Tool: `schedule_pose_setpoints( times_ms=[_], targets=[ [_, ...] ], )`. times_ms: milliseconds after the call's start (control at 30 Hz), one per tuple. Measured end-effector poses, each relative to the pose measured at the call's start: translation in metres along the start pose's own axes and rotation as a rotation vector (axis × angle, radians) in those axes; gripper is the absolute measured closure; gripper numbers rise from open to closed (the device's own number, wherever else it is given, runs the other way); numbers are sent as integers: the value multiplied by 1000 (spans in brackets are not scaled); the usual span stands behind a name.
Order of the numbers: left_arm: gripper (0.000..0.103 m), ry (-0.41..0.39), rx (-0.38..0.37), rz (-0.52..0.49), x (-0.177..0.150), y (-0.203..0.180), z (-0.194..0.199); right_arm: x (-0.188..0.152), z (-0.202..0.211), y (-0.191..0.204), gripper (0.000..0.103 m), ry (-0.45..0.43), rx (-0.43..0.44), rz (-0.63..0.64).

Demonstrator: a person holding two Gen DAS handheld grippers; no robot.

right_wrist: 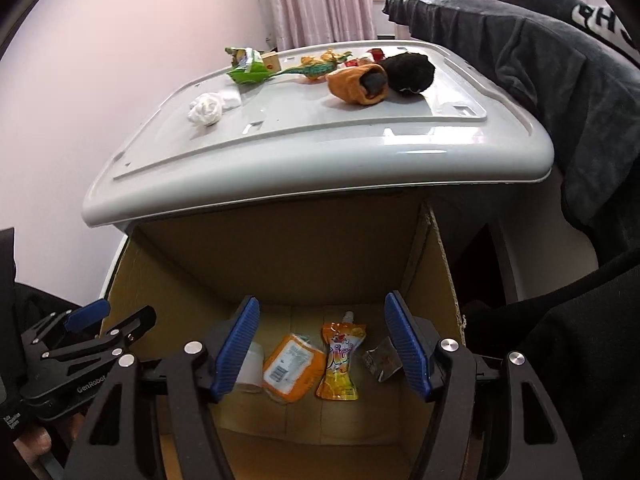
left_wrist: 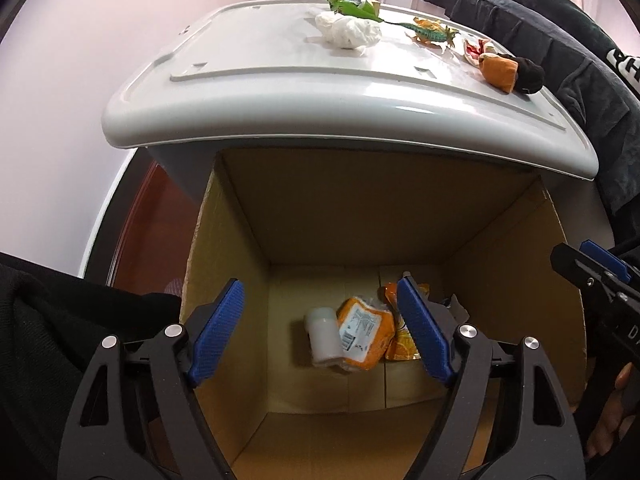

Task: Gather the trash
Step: 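Carry the pouch and jar over the box and open both grippers, then grasp the orange sock on the lid with the right gripper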

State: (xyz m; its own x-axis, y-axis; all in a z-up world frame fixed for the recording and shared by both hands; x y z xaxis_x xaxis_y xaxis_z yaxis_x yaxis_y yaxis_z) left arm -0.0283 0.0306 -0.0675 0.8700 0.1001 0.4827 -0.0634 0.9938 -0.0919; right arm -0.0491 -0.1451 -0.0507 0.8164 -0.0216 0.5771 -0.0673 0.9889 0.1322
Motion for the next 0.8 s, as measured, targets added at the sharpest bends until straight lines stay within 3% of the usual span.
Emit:
schedule_pose_setpoints(
  times_ms=[133, 300, 600, 800],
  targets=[
    [26, 1, 2, 16, 0, 3, 1, 11, 3, -5, 38, -20, 26, -38],
    [26, 3, -7, 33, 3, 4, 0, 55, 2, -20, 33, -67, 20, -78],
    [26, 15, -19, 25, 2, 3, -4, 134, -29, -41, 32, -115, -29, -91],
    [26, 12, -39, 33, 2, 4, -2, 162, -52, -49, 29, -126, -25, -119]
  ],
)
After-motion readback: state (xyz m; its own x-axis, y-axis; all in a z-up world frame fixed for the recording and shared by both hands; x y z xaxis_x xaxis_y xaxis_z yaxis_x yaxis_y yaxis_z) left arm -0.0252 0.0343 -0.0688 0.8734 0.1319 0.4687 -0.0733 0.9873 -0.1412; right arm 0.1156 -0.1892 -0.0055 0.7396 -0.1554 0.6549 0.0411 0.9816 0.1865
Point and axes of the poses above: each gripper's, at about its wrist camera, not at the fingertips, and z roughly against the way its jaws point, y to its left, x to its top, the point moved 4 cm from there along -z, roughly the way its jaws point, and after that the axes turned 6 degrees about z, right-handed, at the moved point
